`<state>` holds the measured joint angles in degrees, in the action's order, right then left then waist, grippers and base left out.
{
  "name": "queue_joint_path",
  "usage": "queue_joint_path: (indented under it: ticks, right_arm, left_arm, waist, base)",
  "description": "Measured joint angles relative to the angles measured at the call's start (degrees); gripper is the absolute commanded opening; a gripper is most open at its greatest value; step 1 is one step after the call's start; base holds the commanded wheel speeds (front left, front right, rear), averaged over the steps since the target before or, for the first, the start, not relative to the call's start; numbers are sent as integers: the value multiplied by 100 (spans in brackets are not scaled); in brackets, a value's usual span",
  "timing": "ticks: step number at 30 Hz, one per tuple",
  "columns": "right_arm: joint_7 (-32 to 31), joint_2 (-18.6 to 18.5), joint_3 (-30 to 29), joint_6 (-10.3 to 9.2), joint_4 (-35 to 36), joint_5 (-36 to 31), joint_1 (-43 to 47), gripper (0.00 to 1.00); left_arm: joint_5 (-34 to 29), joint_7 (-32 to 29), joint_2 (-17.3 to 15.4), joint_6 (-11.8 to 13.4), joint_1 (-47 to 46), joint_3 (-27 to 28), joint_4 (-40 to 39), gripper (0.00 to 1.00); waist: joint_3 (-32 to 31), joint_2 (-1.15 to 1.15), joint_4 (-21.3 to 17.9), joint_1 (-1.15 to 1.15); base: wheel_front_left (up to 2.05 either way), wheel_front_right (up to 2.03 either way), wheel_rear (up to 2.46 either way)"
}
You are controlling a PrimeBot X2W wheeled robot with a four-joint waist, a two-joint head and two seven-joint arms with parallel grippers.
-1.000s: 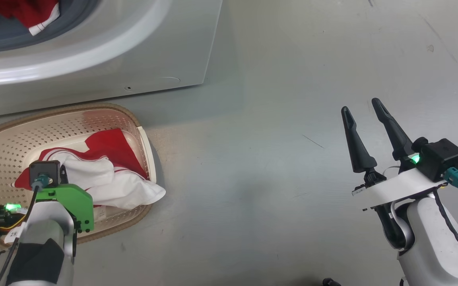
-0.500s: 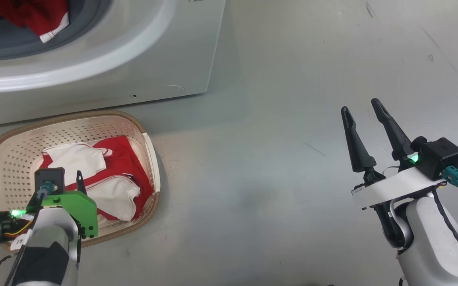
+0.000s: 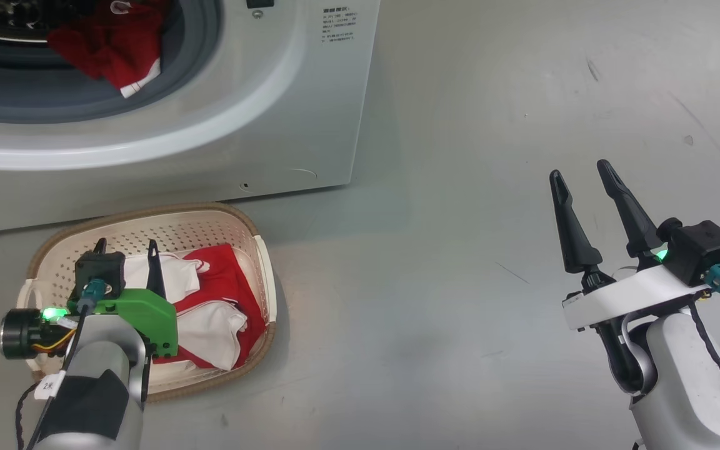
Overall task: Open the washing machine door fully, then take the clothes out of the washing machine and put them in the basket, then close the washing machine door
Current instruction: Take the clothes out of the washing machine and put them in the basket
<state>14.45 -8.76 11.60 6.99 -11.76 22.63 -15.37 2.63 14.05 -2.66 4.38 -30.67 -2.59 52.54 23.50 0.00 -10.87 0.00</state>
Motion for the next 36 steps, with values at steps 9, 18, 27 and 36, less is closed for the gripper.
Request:
queue_joint_path:
  ticks: [9,18,27,36]
  right_arm:
    - [0,-58,-171,0,-40,-18,203,100]
    - [0,-48,-321,0,-63,-60,436,100]
    - [0,12,-244,0,-43,-109,665,100]
    - [0,26,-263,0,20,-110,960,100]
  left_arm:
    - [141,24,36,-189,2,-102,-439,100]
    - [188,33,70,-419,139,-218,-1503,100]
    - [238,40,73,-421,868,-235,-2178,100]
    - [356,40,74,-420,1558,-250,-2773,100]
  waist:
    - [-484,0,282,0]
    - [-966,0,555,0]
    - [-1373,0,659,0]
    - [-1716,0,655,0]
  base:
    - [0,0,0]
    - [0,0,0]
    - [0,0,0]
    - [0,0,0]
